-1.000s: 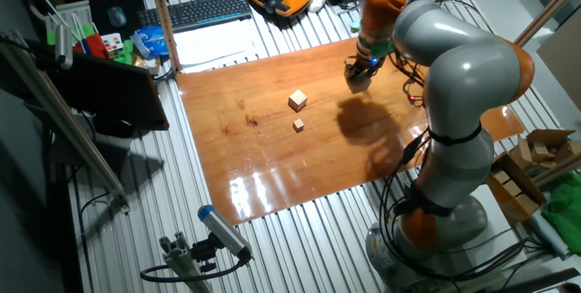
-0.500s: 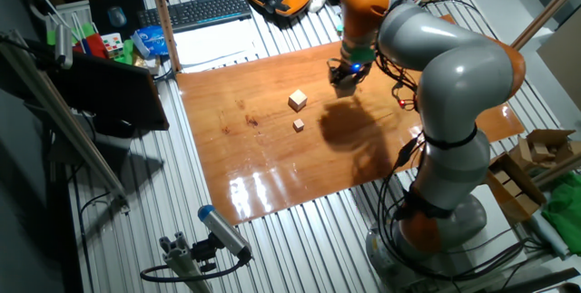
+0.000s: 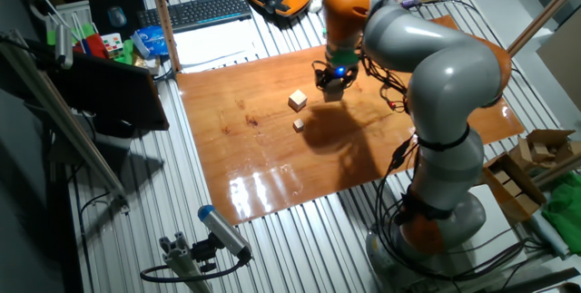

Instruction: Pick up the small block on the left and move it to the right

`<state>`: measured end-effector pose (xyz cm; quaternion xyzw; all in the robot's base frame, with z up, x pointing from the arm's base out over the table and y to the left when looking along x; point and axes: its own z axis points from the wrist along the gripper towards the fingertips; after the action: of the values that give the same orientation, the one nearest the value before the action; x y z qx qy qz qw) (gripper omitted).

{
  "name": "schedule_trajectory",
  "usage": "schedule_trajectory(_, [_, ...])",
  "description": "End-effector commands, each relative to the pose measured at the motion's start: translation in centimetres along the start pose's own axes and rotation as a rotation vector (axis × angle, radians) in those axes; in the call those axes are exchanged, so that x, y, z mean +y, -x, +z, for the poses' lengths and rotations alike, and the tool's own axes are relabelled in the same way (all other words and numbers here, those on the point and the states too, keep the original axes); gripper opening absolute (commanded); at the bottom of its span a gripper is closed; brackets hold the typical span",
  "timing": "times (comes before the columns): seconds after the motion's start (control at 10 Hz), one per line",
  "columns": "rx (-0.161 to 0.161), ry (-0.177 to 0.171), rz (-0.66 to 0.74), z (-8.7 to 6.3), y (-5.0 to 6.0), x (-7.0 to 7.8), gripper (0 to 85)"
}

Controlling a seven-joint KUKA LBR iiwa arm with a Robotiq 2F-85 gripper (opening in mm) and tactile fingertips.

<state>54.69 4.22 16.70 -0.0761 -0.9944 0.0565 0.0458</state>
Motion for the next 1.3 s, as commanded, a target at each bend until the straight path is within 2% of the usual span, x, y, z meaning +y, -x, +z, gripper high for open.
schedule_trajectory(0.0, [0.000,-0.008,-0.043,0.0,0.0,0.0,0.7])
schedule_trajectory(0.1, [-0.013,-0.013,-0.130,0.0,0.0,0.0,0.7])
schedule_trajectory(0.3, [-0.035,0.009,-0.290,0.0,0.0,0.0,0.7])
schedule_trajectory(0.4, [-0.032,0.055,-0.310,0.0,0.0,0.0,0.7])
schedule_trajectory(0.6, [-0.018,0.066,-0.257,-0.1,0.0,0.4,0.7])
schedule_trajectory(0.9, [-0.001,0.069,-0.162,-1.5,-0.8,7.3,0.7])
schedule_trajectory(1.0, [0.016,0.083,-0.126,-2.1,-1.1,8.9,0.7])
schedule_trajectory(1.2, [0.014,0.083,-0.055,-2.4,-2.1,11.5,0.7])
